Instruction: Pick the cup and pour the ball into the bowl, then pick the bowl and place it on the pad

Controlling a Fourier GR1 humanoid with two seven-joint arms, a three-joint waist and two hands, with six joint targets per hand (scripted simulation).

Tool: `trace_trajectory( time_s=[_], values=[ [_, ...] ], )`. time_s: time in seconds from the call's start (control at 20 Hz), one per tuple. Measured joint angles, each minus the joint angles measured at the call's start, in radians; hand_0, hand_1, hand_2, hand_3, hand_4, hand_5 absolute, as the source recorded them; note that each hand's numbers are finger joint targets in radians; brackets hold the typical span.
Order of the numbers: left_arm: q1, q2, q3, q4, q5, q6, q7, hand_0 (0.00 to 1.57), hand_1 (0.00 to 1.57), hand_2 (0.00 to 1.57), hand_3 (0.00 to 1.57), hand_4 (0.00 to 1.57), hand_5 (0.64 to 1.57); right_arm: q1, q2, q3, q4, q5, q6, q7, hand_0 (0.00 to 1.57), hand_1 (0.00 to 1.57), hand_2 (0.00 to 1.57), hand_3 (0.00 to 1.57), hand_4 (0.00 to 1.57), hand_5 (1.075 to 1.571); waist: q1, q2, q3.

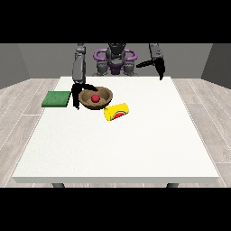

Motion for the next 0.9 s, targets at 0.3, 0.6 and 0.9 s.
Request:
trace_trajectory(
  time_s=[0.3, 0.6, 0.9],
  values=[
    [-0.002, 0.015, 0.012, -0.049, 0.008, -0.018, 0.0, 0.0, 0.0, 0.0, 0.0, 0.34, 1.57, -0.016, -0.022, -0.04, 0.057, -0.024, -0.046, -0.025, 1.57, 1.57, 1.57, 0.48, 0.79, 1.491, 0.016, 0.031, -0.0177],
    [-0.027, 0.013, -0.006, -0.07, 0.017, -0.047, 0.007, 0.0, 0.0, 0.0, 0.0, 0.71, 1.515, 0.02, -0.086, 0.035, 0.061, 0.127, -0.265, -0.018, 1.57, 1.57, 1.57, 1.49, 0.93, 1.563, 0.077, 0.036, -0.041],
    [-0.002, 0.006, 0.001, -0.01, 0.033, -0.064, 0.0, 0.0, 0.0, 0.0, 0.0, 0.96, 1.422, 0.004, -0.094, 0.118, 0.084, 0.24, -0.435, 0.19, 1.57, 1.57, 1.57, 0.95, 0.87, 1.567, 0.083, -0.043, -0.0254]
  ],
)
